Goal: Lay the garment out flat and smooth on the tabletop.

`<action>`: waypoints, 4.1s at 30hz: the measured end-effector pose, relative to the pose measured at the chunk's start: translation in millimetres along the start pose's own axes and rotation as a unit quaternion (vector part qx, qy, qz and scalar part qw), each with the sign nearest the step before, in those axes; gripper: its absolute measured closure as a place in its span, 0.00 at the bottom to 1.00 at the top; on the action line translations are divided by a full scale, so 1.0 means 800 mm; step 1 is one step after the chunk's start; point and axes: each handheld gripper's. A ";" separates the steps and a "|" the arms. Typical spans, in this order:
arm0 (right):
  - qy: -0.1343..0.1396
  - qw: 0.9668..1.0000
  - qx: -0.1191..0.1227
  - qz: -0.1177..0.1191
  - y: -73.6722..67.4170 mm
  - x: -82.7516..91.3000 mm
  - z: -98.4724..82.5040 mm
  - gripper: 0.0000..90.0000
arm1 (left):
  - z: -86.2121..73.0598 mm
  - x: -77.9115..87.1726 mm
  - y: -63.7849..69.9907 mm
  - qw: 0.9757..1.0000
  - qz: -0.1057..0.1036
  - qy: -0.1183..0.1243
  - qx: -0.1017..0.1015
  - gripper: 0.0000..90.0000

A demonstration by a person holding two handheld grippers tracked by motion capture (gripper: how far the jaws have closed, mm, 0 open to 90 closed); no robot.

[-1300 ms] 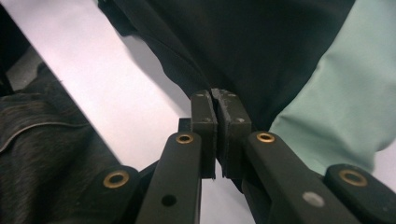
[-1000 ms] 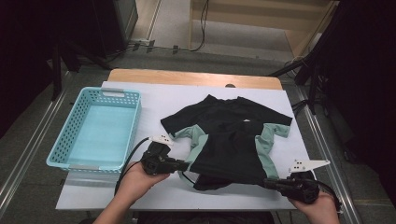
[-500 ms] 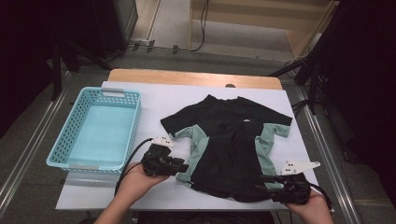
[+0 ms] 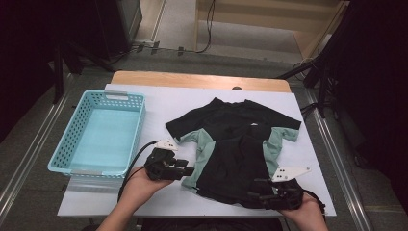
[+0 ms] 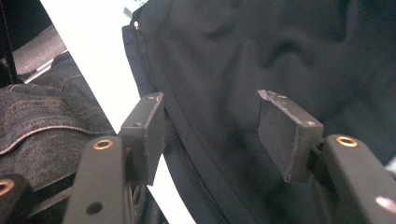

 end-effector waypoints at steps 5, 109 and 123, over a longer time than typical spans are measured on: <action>0.003 1.000 0.006 -0.001 -0.006 -0.008 0.004 0.42 | 0.000 0.000 -0.001 1.000 0.006 0.005 -0.003 0.59; -0.051 0.995 0.047 0.069 -0.075 -0.033 -0.006 0.64 | -0.022 0.001 0.022 0.999 -0.024 -0.022 0.025 0.72; -0.016 0.999 0.031 0.032 -0.048 -0.034 0.004 0.49 | -0.007 -0.022 0.021 0.999 -0.015 -0.028 0.013 0.68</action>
Point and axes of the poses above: each handheld gripper's, and its own axes: x roughly backward along the jaws, z roughly out of its top, y roughly to its right, and after that the axes turned 6 degrees about -x, right-handed
